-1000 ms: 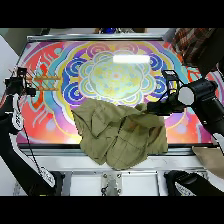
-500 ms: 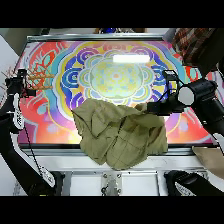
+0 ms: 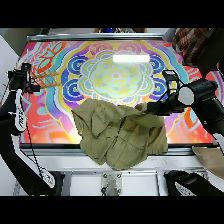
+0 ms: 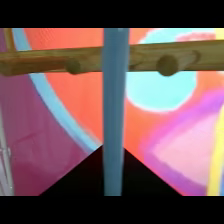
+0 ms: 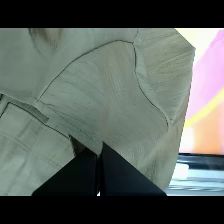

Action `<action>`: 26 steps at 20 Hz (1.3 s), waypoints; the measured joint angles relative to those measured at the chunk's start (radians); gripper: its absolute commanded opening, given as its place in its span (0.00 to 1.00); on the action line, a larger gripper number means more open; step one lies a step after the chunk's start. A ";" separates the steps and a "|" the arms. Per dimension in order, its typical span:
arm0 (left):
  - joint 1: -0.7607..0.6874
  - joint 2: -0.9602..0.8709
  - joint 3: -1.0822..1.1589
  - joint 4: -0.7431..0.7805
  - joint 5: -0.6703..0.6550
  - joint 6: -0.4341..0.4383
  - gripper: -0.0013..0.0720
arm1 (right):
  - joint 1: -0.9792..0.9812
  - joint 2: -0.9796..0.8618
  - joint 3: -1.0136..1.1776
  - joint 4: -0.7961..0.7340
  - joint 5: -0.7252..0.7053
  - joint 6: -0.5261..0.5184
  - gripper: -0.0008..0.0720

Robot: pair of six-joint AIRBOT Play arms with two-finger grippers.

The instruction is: Fold the clothes and pants, and hang the long-sleeved shirts on hangers.

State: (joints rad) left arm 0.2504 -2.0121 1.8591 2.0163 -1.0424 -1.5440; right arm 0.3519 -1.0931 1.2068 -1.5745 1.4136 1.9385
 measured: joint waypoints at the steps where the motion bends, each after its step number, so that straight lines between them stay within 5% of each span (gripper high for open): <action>1: -0.016 0.012 0.000 0.000 -0.006 0.000 0.03 | 0.000 0.000 0.000 0.000 0.000 0.000 0.03; 17: -0.144 0.289 0.000 -0.046 -0.100 0.050 0.04 | 0.000 0.000 0.000 0.000 0.000 0.000 0.03; 19: -0.163 0.339 0.000 -0.144 -0.146 0.158 0.03 | 0.000 0.000 0.000 0.000 0.000 0.000 0.03; 26: -0.157 0.500 0.000 -0.812 -0.531 0.803 0.04 | 0.000 0.000 0.000 0.000 0.000 0.000 0.03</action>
State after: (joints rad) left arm 0.0933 -1.5120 1.8595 1.2045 -1.5738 -0.7406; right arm 0.3519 -1.0931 1.2068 -1.5745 1.4136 1.9385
